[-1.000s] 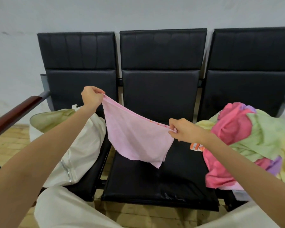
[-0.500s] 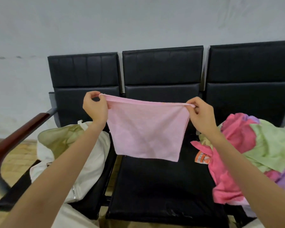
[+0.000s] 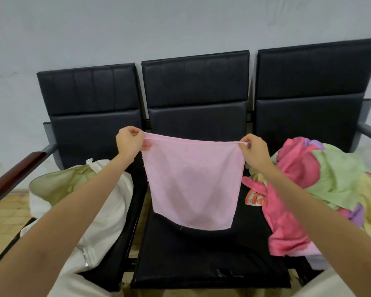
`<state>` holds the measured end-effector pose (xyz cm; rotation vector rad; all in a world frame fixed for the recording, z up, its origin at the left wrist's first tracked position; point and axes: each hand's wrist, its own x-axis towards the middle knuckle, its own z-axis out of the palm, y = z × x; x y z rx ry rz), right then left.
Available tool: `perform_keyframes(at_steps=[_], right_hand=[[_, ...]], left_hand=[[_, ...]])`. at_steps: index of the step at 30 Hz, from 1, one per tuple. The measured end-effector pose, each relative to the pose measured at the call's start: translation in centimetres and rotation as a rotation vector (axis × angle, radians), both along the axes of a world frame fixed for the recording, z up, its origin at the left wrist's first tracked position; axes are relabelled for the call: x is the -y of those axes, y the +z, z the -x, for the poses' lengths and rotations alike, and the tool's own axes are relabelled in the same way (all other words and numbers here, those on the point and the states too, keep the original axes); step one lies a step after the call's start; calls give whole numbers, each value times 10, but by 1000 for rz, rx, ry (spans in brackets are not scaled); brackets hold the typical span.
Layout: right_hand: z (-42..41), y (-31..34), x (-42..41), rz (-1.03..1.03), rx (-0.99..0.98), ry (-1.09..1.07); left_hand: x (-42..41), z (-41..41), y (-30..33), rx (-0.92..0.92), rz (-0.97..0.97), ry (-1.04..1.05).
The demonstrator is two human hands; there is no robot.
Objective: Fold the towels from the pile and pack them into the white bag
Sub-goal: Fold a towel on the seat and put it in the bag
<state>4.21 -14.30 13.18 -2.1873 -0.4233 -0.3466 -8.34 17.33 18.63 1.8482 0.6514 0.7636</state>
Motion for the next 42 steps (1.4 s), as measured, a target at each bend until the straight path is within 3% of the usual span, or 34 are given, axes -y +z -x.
perform_keyframes(at_steps=[4, 9, 14, 21, 26, 31, 39, 42], right_hand=[[-34, 4, 2, 50, -84, -20], [-57, 28, 1, -96, 70, -28], [-49, 27, 9, -98, 180, -9], [-3, -76, 25, -10, 15, 10], [42, -179, 36, 179, -201, 32], [104, -221, 33, 225, -335, 90], [139, -233, 47, 106, -382, 121], [142, -232, 50, 74, -442, 163]], left_hand=[[-6, -37, 2, -81, -44, -34], [-20, -73, 12, 4, -159, -41], [-17, -67, -2, 57, -178, -35], [-4, -9, -105, -77, 45, -117], [-1, 49, -213, -353, 103, -180], [19, 110, -270, -621, -140, -240], [21, 145, -282, -744, -612, -450], [34, 141, -274, -1002, -896, -466]])
